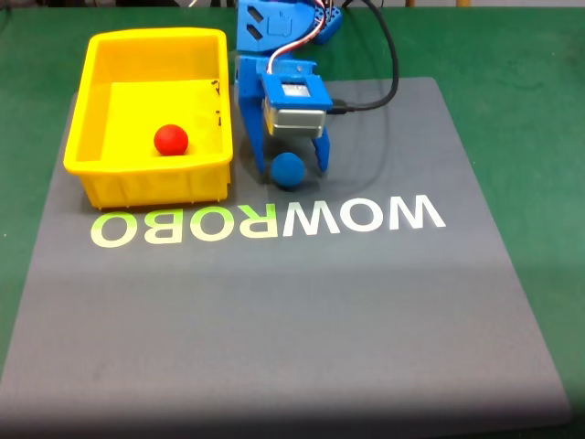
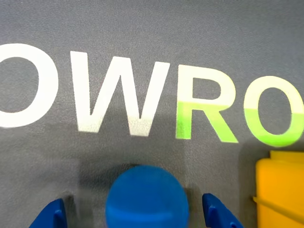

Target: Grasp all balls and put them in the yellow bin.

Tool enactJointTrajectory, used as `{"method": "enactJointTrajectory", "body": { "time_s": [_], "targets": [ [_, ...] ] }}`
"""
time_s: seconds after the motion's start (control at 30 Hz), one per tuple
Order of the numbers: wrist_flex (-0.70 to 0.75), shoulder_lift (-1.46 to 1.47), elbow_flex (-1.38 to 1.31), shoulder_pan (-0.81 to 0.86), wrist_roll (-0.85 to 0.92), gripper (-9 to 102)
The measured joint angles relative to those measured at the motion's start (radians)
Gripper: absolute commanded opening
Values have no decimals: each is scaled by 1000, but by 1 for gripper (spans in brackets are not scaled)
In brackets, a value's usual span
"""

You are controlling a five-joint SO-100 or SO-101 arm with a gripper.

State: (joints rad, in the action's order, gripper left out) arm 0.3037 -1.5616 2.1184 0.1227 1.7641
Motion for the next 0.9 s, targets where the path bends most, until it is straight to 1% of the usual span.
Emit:
{"method": "enactJointTrajectory", "body": {
  "time_s": [0.37, 0.43, 0.63, 0.67, 0.9],
  "targets": [
    [-2, 110, -95, -3, 5, 30],
    [-3, 114, -101, -3, 9, 26],
    [-3, 117, -103, -3, 25, 1],
    [-3, 117, -103, -3, 28, 0],
    [-3, 117, -103, -2, 38, 0]
  ]
}}
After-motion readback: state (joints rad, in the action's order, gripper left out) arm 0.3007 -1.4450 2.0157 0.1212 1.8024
